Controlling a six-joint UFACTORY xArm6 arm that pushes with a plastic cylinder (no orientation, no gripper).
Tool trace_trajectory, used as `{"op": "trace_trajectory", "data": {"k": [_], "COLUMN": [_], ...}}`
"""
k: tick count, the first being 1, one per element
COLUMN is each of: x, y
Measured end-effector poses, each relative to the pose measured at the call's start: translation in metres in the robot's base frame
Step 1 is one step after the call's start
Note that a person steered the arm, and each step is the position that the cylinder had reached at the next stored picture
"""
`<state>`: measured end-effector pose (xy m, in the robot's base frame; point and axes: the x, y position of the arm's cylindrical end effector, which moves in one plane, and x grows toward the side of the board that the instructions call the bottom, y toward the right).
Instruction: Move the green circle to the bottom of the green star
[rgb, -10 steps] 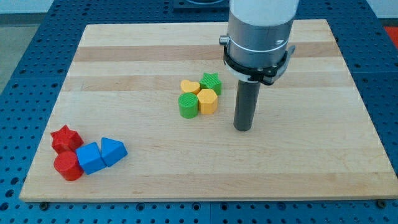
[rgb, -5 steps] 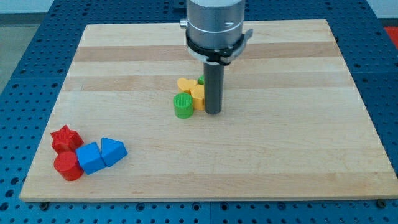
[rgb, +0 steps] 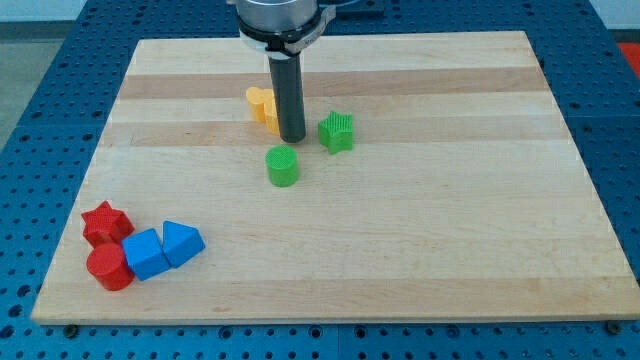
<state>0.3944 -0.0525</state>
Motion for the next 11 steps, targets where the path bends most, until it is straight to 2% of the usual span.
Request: {"op": "trace_trajectory", "data": {"k": [3,4,6,7,8,10,11], "x": [0.008,0.034,0.052,0.055,0.101,0.102,0.071], "y": [-0.044,-0.030,-0.008,-0.032,-0.020,-0.009,0.007]}}
